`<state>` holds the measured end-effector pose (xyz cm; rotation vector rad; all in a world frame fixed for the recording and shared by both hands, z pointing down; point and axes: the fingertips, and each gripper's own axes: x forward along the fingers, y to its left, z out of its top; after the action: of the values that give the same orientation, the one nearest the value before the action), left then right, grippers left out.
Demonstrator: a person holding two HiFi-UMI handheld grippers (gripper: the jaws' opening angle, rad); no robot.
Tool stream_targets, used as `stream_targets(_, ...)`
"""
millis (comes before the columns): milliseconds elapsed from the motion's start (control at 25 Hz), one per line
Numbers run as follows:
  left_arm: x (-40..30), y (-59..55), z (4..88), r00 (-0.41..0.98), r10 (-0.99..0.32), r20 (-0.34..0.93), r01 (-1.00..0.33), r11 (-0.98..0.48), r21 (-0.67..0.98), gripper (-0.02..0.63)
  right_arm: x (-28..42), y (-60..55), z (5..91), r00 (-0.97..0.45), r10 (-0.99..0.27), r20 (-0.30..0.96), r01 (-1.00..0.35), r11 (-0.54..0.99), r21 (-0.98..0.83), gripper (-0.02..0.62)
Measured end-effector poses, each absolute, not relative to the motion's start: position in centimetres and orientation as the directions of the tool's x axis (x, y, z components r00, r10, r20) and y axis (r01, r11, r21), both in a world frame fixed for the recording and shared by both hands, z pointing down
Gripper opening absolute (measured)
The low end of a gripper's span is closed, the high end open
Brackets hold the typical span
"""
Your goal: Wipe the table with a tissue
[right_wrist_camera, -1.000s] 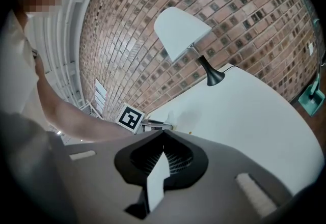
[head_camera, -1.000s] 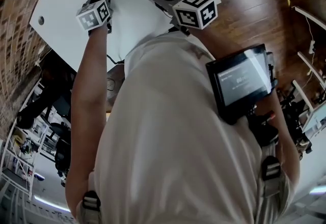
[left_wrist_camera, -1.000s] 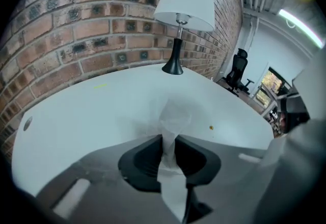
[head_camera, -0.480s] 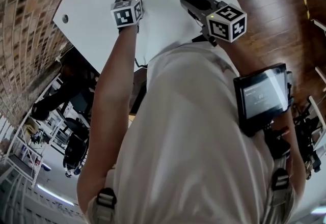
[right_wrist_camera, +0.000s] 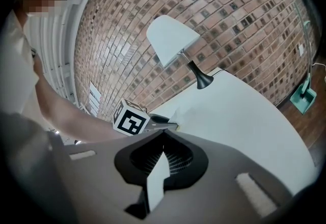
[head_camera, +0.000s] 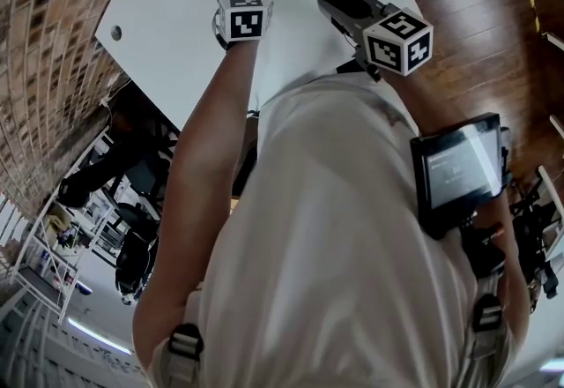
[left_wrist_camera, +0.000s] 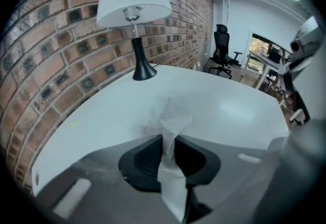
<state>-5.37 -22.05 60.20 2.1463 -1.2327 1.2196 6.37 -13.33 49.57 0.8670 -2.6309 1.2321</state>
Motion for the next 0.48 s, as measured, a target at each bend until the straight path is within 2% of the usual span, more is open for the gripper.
stream_targets(240, -2.8, -21.3, 60.3, 0.329, -0.462, 0.824, -0.747, -0.661, -0.072, 0.064, 6.6, -13.4, 49.7, -0.824, -0.458, 0.334, -0.55, 0.504, -0.666, 0.008)
stream_targets(480, -2.1, -20.0, 59.8, 0.431, -0.381, 0.818, -0.773, -0.623, 0.117, 0.066, 6.2, -13.3, 49.5, -0.829, -0.452, 0.33, -0.544, 0.512, -0.665, 0.008)
